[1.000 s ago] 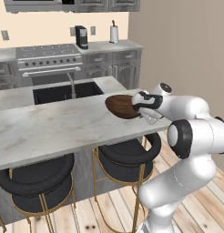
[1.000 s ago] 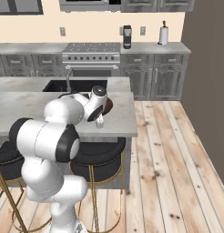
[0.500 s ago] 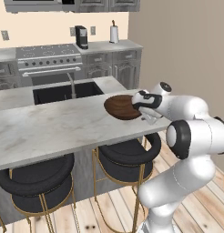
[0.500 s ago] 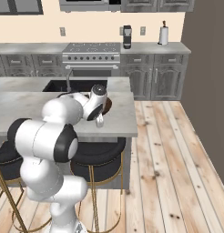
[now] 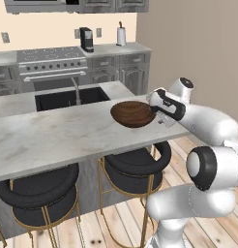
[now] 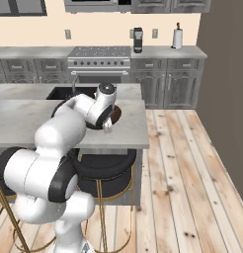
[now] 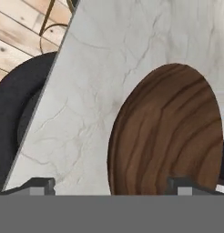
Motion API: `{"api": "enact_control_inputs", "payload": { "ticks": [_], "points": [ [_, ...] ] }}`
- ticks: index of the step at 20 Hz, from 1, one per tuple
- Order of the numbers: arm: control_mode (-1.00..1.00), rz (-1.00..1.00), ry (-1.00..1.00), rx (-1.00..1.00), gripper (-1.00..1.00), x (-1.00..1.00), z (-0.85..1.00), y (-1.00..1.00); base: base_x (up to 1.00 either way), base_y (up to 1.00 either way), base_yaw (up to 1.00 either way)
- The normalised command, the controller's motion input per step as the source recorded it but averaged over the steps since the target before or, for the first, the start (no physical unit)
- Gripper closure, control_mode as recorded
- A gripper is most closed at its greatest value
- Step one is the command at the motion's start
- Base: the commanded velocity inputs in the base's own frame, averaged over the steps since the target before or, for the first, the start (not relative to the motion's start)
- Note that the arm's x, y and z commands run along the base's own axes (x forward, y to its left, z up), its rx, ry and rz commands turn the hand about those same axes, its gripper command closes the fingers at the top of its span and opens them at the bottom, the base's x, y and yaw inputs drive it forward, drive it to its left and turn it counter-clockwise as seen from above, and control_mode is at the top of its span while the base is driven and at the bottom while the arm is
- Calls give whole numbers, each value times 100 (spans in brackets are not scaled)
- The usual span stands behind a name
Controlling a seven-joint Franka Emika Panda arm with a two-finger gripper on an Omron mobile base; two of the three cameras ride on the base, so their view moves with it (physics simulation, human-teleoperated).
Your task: Pick up the bowls from the cabinet and place each bowl in front of a stool on the dining counter.
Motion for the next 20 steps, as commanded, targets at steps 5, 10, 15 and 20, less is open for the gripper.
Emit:
{"api": "enact_control_inputs", "payload": {
  "ticks": [5, 10, 15, 20],
  "points": [
    [-100, 0, 5, 0, -100, -63, 100, 4, 0, 0, 0],
    [-100, 4, 34, -4, -100, -43, 93, 28, 0, 0, 0],
    [-100, 7, 17, -13, -100, -92, 19, 26, 0, 0, 0],
    [-100, -18, 2, -18, -100, -100, 0, 4, 0, 0, 0]
  ]
}}
